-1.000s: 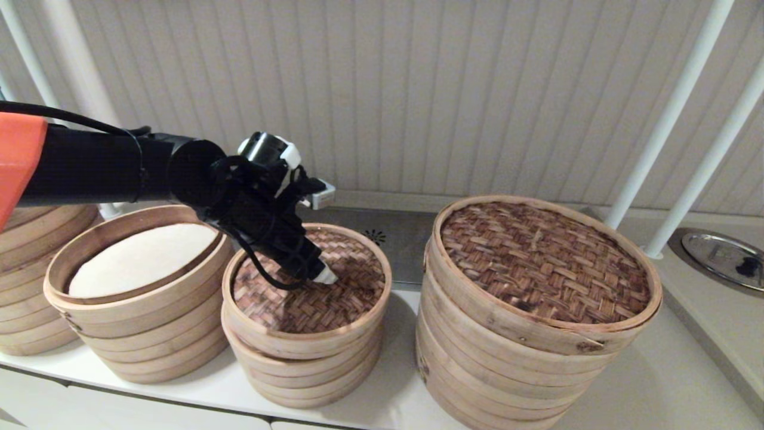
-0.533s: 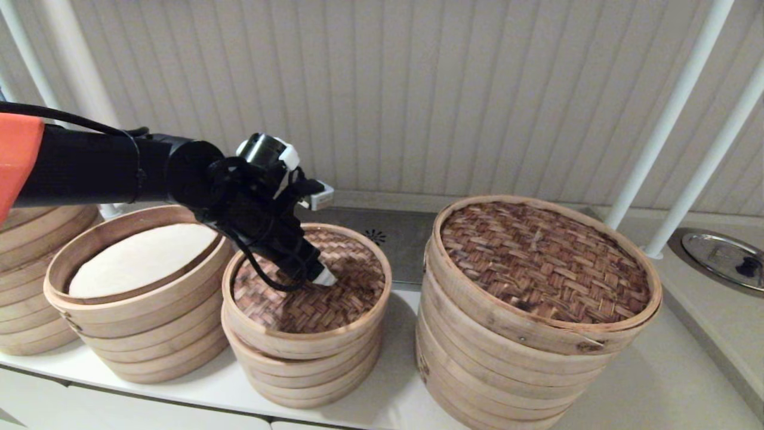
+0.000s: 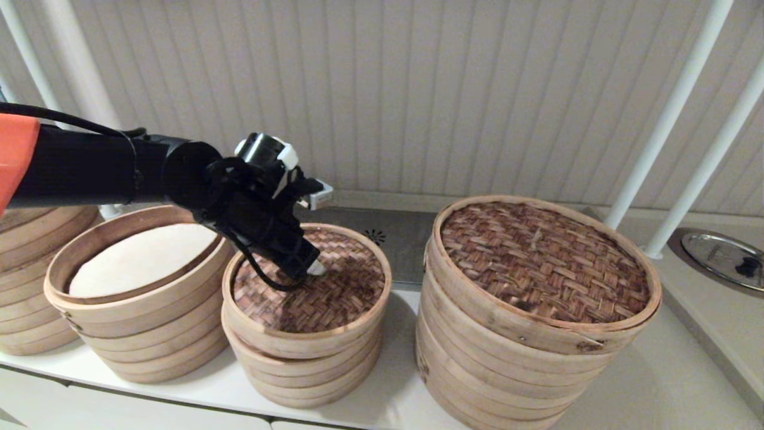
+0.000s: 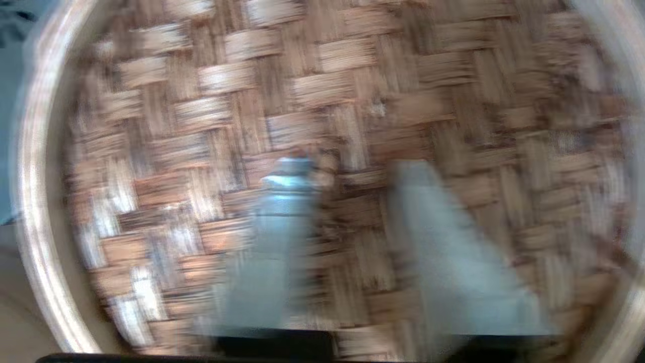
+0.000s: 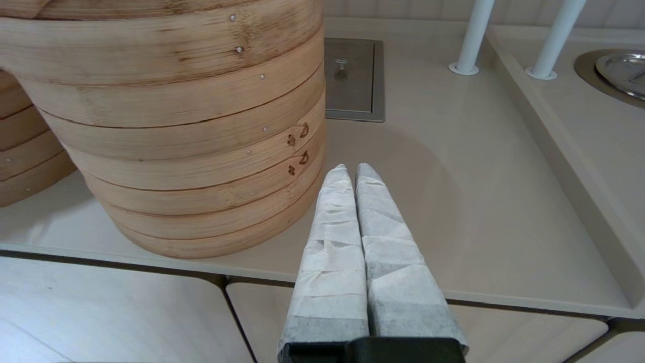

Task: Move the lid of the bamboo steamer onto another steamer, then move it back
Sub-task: Pick up the steamer

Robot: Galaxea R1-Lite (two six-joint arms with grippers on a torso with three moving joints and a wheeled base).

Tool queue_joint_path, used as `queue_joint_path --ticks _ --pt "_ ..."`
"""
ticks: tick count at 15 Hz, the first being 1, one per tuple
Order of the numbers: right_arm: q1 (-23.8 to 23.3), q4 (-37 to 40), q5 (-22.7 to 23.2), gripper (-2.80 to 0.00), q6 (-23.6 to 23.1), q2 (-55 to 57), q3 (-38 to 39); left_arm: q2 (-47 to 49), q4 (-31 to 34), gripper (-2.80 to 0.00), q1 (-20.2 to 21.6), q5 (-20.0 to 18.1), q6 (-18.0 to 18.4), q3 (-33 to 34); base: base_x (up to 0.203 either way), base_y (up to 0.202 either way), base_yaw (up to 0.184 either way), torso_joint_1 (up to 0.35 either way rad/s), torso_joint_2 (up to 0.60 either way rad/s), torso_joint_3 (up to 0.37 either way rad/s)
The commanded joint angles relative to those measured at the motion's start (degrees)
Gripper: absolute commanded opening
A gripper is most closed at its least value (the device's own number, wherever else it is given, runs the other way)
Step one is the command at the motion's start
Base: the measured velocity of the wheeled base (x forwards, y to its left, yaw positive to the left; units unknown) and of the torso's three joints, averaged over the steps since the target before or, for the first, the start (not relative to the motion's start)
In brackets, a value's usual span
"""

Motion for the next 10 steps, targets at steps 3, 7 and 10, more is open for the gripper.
queue_joint_path --ticks 3,7,10 --pt "0.0 0.0 0.0 -2.8 0.0 0.1 0.0 0.2 -0.5 -2.8 0.2 -0.2 0.0 0.2 0.0 0.0 0.0 0.0 0.0 0.0" --pt "0.0 0.0 0.0 -2.8 0.0 0.0 0.0 0.6 -0.9 -2.8 0.8 -0.2 0.0 0.5 0.0 0.0 0.0 0.0 0.0 0.0" --pt "0.0 0.0 0.0 -2.8 0.0 0.1 0.0 0.4 -1.2 -2.8 0.8 -0.2 0.0 0.5 0.0 0.0 0.0 0.0 0.0 0.0"
